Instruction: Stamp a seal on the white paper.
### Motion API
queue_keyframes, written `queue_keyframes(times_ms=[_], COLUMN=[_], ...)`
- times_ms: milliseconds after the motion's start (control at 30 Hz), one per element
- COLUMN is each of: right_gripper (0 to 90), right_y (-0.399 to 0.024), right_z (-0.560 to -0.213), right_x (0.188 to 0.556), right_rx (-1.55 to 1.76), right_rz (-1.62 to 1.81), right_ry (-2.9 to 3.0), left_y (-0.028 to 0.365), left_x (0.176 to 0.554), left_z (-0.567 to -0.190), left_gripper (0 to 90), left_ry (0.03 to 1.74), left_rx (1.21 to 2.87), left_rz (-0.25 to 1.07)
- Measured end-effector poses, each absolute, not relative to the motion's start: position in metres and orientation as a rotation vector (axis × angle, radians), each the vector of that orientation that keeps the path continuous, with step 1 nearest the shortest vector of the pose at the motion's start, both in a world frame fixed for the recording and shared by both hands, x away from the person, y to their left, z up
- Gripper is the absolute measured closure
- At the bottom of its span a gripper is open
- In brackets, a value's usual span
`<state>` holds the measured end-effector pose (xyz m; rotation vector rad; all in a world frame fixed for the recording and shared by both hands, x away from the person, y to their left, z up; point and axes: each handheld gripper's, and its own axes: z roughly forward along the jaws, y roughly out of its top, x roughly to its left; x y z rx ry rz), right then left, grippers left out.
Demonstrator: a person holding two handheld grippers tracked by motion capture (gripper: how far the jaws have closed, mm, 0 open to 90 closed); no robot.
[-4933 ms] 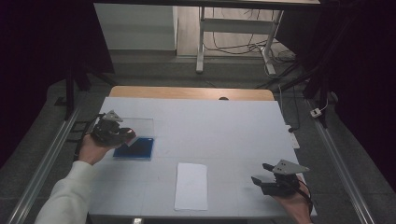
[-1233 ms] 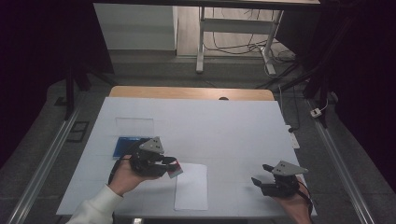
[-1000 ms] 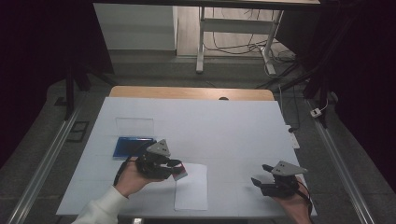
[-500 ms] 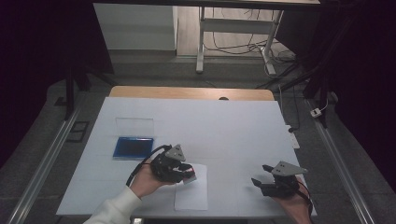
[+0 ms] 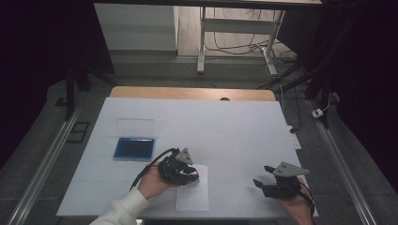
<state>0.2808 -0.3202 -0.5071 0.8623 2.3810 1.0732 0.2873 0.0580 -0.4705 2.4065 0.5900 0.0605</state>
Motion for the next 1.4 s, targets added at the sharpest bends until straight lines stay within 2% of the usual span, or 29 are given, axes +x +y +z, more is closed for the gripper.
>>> queue_keyframes(times_ms=[1400], right_gripper=[29.7], right_y=[-0.320], right_z=[-0.507], right_x=[0.280], right_rx=[0.852], right_rz=[1.052], right_ry=[2.383], left_y=[0.047], left_x=[0.287], left_z=[-0.490], left_gripper=[70.0], left_ry=[0.601], left_rx=[2.453], left_rz=[0.051])
